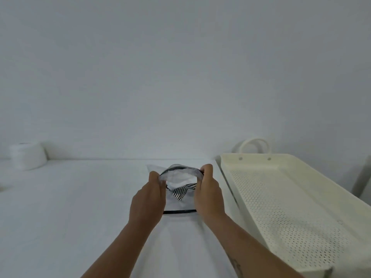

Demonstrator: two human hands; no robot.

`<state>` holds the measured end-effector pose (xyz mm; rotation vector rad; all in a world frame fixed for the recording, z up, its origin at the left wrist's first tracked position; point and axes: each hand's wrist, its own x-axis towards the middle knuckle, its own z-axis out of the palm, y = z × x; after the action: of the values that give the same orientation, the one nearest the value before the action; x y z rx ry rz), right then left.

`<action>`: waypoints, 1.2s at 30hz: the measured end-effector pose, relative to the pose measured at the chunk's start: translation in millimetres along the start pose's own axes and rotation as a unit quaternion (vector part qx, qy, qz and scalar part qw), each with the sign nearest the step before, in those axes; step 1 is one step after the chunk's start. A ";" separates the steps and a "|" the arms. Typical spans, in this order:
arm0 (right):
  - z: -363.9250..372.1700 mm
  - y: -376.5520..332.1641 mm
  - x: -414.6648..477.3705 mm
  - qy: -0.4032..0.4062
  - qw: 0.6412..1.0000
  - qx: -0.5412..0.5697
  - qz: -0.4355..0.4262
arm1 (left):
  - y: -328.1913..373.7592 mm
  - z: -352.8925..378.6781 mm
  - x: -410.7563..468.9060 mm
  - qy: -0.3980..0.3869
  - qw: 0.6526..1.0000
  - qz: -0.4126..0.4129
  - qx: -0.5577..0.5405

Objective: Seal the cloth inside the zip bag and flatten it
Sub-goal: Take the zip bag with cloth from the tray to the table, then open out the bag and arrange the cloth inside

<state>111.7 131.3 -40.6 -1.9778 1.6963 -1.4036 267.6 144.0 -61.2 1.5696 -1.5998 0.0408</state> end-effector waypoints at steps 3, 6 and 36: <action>14.5 9.9 -11.6 -0.029 0.999 0.037 0.013 | -16.1 5.6 -9.0 -0.024 0.999 -0.036 -0.022; 22.4 16.6 -17.7 -0.040 0.996 0.082 0.003 | -24.3 6.9 -11.5 -0.024 0.993 -0.085 -0.080; 7.6 30.9 -8.8 -0.138 0.888 0.414 0.146 | -46.4 -34.5 6.3 -0.237 0.718 -0.205 -0.621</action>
<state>97.3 125.3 -69.8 -1.2931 0.9556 -1.3294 325.6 149.2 -60.6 0.7517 -1.0517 -1.4790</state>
